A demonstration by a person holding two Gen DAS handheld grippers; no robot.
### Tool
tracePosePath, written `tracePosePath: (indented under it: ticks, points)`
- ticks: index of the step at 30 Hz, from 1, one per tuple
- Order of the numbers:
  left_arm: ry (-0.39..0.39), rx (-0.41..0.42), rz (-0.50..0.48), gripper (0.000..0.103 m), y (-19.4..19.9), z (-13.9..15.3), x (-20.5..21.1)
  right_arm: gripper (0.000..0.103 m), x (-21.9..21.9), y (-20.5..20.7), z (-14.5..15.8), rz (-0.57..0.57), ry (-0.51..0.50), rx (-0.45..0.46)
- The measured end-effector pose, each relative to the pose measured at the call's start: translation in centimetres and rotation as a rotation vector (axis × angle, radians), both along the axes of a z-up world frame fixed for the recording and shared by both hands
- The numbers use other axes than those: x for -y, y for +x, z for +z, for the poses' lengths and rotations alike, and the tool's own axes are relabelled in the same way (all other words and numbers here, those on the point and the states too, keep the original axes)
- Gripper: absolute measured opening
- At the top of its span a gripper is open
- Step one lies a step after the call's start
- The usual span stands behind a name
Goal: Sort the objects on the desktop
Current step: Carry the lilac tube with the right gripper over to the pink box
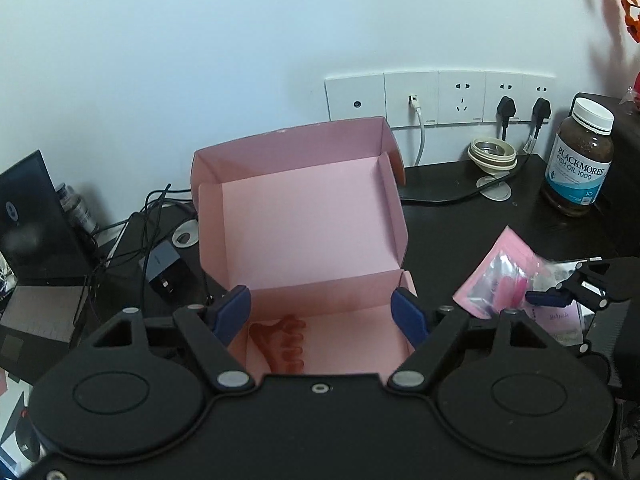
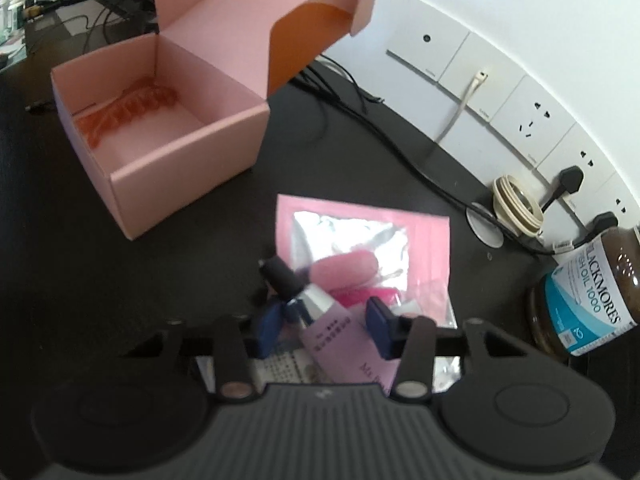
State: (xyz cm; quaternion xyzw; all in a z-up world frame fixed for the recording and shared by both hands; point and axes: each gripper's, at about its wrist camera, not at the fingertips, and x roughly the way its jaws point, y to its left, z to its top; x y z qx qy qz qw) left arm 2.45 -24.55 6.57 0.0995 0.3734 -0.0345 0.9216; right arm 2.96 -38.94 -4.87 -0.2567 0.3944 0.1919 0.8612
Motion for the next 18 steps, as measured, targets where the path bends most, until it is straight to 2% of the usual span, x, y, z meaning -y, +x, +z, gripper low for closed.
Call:
tracePosePath:
  ticks: [3, 5, 10, 13, 18]
  points:
    - [-0.009, -0.007, -0.003, 0.078, 0.0, -0.2, 0.0, 0.029, 0.6, -0.1, 1.5, -0.028, 0.090, 0.020]
    - [-0.013, -0.022, -0.018, 0.078, 0.0, -0.3, 0.4, 0.028, 1.4, 0.1, 2.6, -0.070, 0.171, 0.032]
    - [-0.002, -0.036, -0.064, 0.078, -0.1, -1.0, 2.1, 0.026, 5.3, 1.3, 4.7, -0.248, 0.477, 0.013]
    - [0.010, -0.053, -0.100, 0.078, -0.1, -1.6, 3.3, 0.026, 7.5, 1.5, 5.1, -0.332, 0.631, -0.004]
    - [0.017, -0.055, -0.180, 0.078, -0.6, -2.5, 5.3, 0.026, 9.8, 0.8, 4.2, -0.435, 0.791, -0.038]
